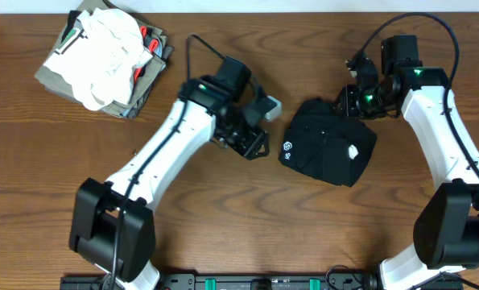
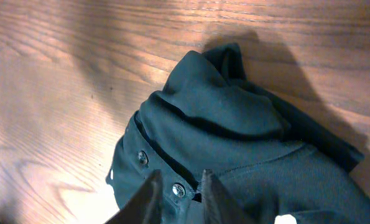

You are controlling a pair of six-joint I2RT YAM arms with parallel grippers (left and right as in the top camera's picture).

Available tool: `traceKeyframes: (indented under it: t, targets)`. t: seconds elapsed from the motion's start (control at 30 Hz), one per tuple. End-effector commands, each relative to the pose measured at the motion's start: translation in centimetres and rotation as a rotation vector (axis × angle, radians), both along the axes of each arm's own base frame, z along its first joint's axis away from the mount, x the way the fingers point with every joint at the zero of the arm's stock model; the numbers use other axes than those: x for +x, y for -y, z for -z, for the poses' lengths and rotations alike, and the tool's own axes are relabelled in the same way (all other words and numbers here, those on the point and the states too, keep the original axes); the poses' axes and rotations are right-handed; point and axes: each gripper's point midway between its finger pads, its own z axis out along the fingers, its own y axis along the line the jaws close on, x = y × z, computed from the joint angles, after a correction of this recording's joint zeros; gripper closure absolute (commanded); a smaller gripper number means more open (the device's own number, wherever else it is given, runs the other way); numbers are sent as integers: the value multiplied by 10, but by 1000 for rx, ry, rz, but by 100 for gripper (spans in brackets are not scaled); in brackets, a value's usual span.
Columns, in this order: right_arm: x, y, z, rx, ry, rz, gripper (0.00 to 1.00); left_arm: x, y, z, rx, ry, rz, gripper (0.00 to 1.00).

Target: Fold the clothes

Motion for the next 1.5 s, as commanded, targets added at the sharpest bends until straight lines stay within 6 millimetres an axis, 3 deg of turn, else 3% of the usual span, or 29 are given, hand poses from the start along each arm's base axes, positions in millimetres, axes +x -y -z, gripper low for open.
traceKeyframes:
  t: [0.0, 0.13, 0.23, 0.4, 0.57, 0.9, 1.1, 1.27, 1.43, 1.47]
  targets:
    - [-2, -8, 2, 10, -6, -21, 88, -6, 18, 5, -28, 13, 43, 63]
    - [-4, -11, 6, 10, -12, -28, 85, -10, 40, 10, -61, 60, 77, 62]
    - [-3, -12, 9, 9, -17, -32, 78, -13, 49, 21, -54, 86, 103, 54]
    - [-2, -12, 16, 9, -31, -31, 75, -13, 40, 43, 56, 117, 105, 44]
    - [1, -12, 20, 9, -32, -31, 73, -17, 37, 47, 65, 183, 247, 27]
    - [7, -13, 21, 10, -11, -31, 72, -7, 46, 83, 66, 220, 357, 28]
    - [14, -13, 19, 11, 19, -31, 71, 4, 58, 89, 41, 266, 359, 42]
    - [19, -11, 19, 1, 41, -27, 72, 9, 63, 86, 27, 294, 356, 74]
    - [24, -9, 28, -8, 32, -14, 78, 9, 62, 86, 27, 292, 355, 94]
    - [24, -8, 30, -8, 26, -12, 78, 8, 62, 87, 29, 290, 356, 94]
